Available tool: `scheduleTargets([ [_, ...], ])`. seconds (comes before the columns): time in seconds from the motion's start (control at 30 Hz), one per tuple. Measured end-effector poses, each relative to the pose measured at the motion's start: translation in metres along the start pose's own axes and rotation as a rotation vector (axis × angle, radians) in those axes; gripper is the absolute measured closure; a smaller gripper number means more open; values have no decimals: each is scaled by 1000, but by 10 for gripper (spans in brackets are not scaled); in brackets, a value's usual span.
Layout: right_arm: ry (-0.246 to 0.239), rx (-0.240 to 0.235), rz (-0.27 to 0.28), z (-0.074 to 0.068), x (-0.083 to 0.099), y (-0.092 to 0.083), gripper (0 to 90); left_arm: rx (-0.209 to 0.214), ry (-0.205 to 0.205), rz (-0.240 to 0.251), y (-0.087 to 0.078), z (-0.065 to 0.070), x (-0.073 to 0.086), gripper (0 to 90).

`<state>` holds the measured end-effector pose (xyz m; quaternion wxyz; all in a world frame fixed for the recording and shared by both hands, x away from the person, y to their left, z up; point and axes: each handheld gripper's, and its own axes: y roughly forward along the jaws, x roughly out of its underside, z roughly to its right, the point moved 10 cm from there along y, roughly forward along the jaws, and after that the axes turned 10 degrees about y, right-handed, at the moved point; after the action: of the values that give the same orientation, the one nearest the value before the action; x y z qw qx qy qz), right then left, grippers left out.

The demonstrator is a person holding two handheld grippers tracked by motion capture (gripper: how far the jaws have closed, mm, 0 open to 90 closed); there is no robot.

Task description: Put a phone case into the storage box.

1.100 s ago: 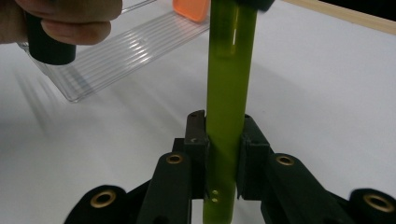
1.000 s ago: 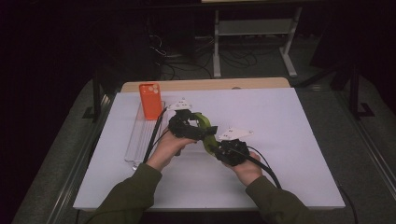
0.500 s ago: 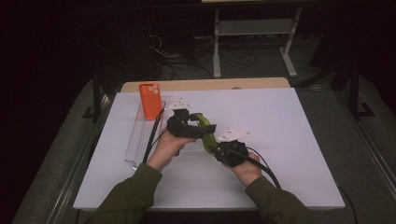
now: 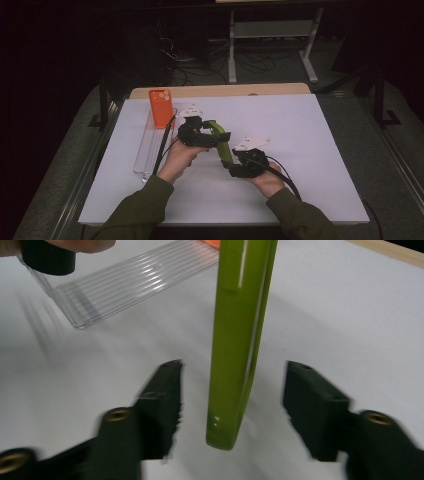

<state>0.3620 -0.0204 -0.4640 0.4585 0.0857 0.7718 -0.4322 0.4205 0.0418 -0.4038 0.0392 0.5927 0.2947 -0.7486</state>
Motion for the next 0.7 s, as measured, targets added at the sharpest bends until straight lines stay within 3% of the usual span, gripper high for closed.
scheduleTargets([
  [0.13, -12, 25, -35, 6, 4, -2, 178, -3, 3, -3, -1, 0, 0, 152],
  [0.3, -24, 16, -66, 16, 12, -6, 0, -6, -13, 7, -2, 0, -1, 152],
  [0.47, -26, 50, -68, 30, 24, -17, 0, -4, -9, -1, -2, -1, -1, 152],
  [0.7, -23, 55, -66, 42, 47, -34, 0, -9, -4, -1, -5, -3, -1, 152],
])
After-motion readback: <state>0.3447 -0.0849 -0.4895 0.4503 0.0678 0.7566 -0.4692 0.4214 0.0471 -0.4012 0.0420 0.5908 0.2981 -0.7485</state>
